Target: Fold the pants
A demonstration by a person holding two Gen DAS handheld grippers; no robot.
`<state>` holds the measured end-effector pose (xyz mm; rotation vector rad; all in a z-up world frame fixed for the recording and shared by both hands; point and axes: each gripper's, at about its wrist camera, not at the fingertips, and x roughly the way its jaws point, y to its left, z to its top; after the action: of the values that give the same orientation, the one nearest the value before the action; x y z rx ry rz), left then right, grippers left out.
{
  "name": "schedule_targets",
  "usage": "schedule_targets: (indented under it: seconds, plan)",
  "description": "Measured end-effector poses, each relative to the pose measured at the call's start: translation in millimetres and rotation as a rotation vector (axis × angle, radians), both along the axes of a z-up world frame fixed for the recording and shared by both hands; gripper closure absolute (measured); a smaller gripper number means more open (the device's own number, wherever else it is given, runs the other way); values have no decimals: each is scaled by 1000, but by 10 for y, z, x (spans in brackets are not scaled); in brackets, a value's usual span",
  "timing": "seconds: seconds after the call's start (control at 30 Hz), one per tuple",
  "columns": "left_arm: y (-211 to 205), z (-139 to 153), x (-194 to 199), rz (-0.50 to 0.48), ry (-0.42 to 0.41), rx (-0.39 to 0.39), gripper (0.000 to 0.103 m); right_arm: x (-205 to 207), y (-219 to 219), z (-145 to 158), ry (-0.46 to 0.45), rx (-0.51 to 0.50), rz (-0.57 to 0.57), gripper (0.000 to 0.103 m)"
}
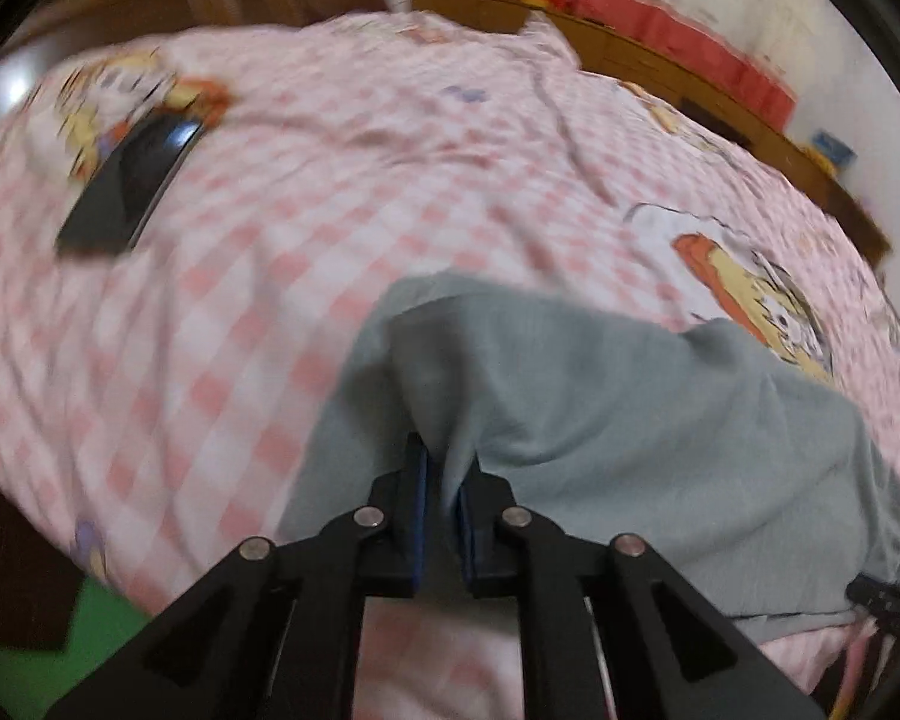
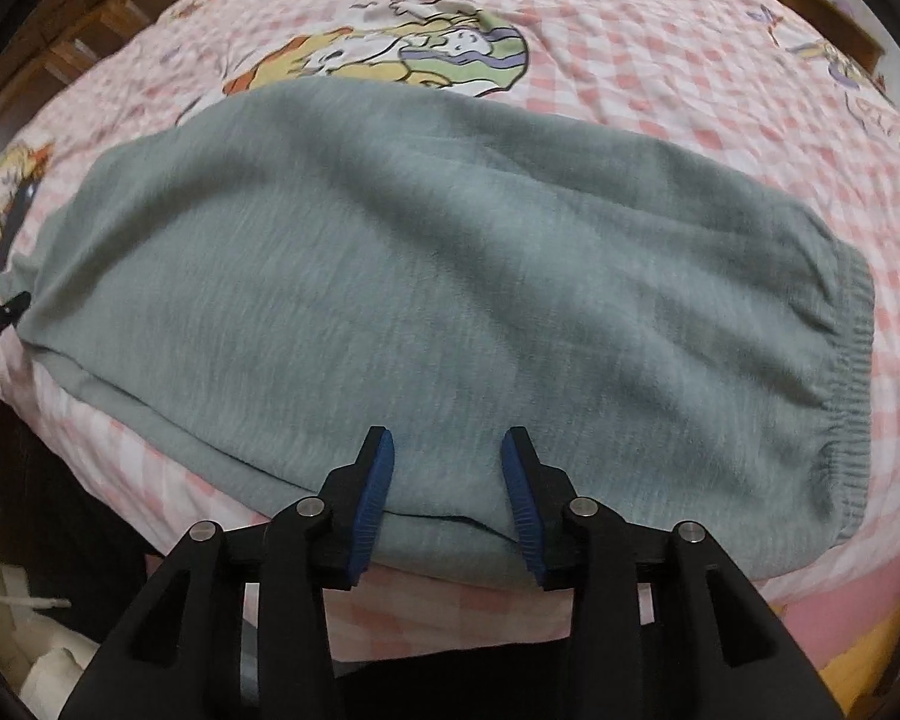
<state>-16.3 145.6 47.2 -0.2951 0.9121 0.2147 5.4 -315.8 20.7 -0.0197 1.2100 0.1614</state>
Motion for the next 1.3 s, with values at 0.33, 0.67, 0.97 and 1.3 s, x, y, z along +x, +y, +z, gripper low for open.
schedule_targets:
  seconds: [0.33, 0.67, 0.97, 1.3]
  plan:
    - [201, -166, -102, 29, -13, -107, 89, -94, 324, 118, 19, 12, 135, 64]
    - [194, -166, -88, 22, -21, -105, 89, -193, 684, 100, -20, -47, 236, 64]
    - [191, -178, -88, 9, -21, -100, 88, -191, 704, -18, -44, -194, 253, 64]
    - [139, -150, -61, -37, -22, -60, 92, -256, 813, 105, -192, -214, 264, 100]
